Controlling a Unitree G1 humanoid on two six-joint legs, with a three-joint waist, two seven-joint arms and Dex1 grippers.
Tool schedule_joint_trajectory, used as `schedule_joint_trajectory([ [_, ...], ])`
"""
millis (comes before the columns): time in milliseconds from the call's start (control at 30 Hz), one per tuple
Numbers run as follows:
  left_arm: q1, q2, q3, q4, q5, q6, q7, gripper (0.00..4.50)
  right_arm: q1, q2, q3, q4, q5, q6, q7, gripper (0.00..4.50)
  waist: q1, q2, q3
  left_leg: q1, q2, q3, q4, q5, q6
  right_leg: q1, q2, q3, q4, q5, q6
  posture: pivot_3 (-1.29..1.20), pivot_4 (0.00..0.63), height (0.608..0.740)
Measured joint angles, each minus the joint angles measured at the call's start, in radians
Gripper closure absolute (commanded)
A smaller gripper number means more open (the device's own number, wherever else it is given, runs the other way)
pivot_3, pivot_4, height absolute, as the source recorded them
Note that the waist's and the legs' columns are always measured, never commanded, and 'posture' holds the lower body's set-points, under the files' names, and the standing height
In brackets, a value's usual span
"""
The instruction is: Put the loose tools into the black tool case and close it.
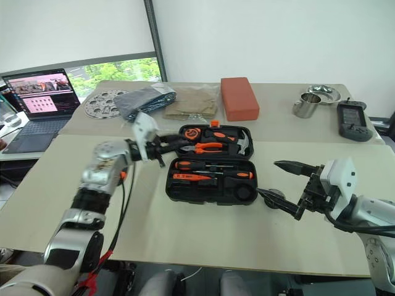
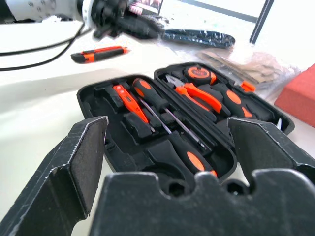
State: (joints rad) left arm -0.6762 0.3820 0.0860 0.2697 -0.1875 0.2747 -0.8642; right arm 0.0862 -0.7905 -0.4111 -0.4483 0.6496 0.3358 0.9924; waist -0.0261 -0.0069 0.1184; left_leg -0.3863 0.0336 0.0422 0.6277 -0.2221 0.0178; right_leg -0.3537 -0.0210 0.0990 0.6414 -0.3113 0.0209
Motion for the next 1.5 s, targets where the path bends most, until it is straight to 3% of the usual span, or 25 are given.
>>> schedule_joint_trajectory([
  [167, 0.15, 0.047, 0.102, -0.201, 0.043, 0.224, 0.266, 0.16, -0.071, -0.001, 0.035, 0.032, 0.002, 0.0, 0.033, 0.0, -0.001, 0.0, 0.0, 0.002, 0.0, -0.001, 0.0, 0.0, 0.0, 0.002, -0.002, -0.001, 0.0, 0.0, 0.0, 0.0, 0.15, 0.74],
  [200, 0.186, 0.052, 0.116, -0.208, 0.054, 0.252, 0.309, 0.05, -0.079, -0.001, 0.044, 0.041, 0.002, 0.0, 0.039, 0.0, 0.002, -0.001, 0.0, 0.002, 0.0, 0.0, 0.0, 0.0, 0.0, 0.002, -0.002, -0.001, 0.0, 0.0, 0.0, 0.0, 0.15, 0.74],
  [467, 0.341, 0.1, 0.131, -0.281, 0.124, 0.347, 0.469, 0.05, -0.218, 0.009, 0.11, 0.106, 0.042, 0.002, 0.1, 0.0, 0.016, -0.002, 0.001, 0.002, 0.0, -0.001, -0.002, 0.0, 0.0, 0.001, -0.005, -0.002, -0.001, 0.001, -0.001, 0.0, 0.15, 0.74],
  [833, 0.347, 0.077, 0.112, -0.225, 0.113, 0.365, 0.521, 0.05, -0.229, 0.009, 0.137, 0.129, 0.042, 0.003, 0.13, 0.0, 0.011, -0.002, 0.001, 0.002, 0.0, 0.0, -0.003, 0.0, 0.0, 0.001, -0.006, -0.002, -0.001, 0.001, -0.001, 0.0, 0.15, 0.74],
  [1067, 0.308, 0.01, 0.129, -0.165, 0.067, 0.421, 0.554, 0.05, -0.228, 0.011, 0.137, 0.129, 0.041, 0.003, 0.124, 0.0, 0.012, -0.002, 0.001, 0.002, 0.0, 0.0, -0.003, 0.0, 0.0, 0.001, -0.006, -0.002, -0.001, 0.001, -0.001, 0.0, 0.15, 0.74],
  [1167, 0.283, -0.001, 0.139, -0.135, 0.048, 0.434, 0.57, 0.75, -0.228, 0.011, 0.137, 0.129, 0.041, 0.003, 0.116, 0.0, 0.012, -0.002, 0.001, 0.002, 0.0, 0.0, -0.003, 0.0, 0.0, 0.001, -0.006, -0.002, -0.001, 0.001, -0.001, 0.0, 0.15, 0.74],
  [1333, 0.276, -0.003, 0.141, -0.121, 0.04, 0.431, 0.583, 2.6, -0.228, 0.011, 0.137, 0.122, 0.041, 0.003, 0.106, 0.0, 0.009, -0.002, 0.001, 0.003, 0.0, 0.0, -0.003, 0.0, 0.0, 0.001, -0.005, -0.002, -0.001, 0.001, -0.001, 0.0, 0.15, 0.74],
  [1500, 0.275, -0.002, 0.139, -0.104, 0.037, 0.404, 0.586, 2.73, -0.225, 0.011, 0.137, 0.122, 0.041, 0.003, 0.105, 0.0, 0.009, -0.003, 0.001, 0.003, 0.0, 0.0, -0.003, 0.0, 0.0, 0.001, -0.005, -0.002, -0.001, 0.001, -0.001, 0.0, 0.15, 0.74],
])
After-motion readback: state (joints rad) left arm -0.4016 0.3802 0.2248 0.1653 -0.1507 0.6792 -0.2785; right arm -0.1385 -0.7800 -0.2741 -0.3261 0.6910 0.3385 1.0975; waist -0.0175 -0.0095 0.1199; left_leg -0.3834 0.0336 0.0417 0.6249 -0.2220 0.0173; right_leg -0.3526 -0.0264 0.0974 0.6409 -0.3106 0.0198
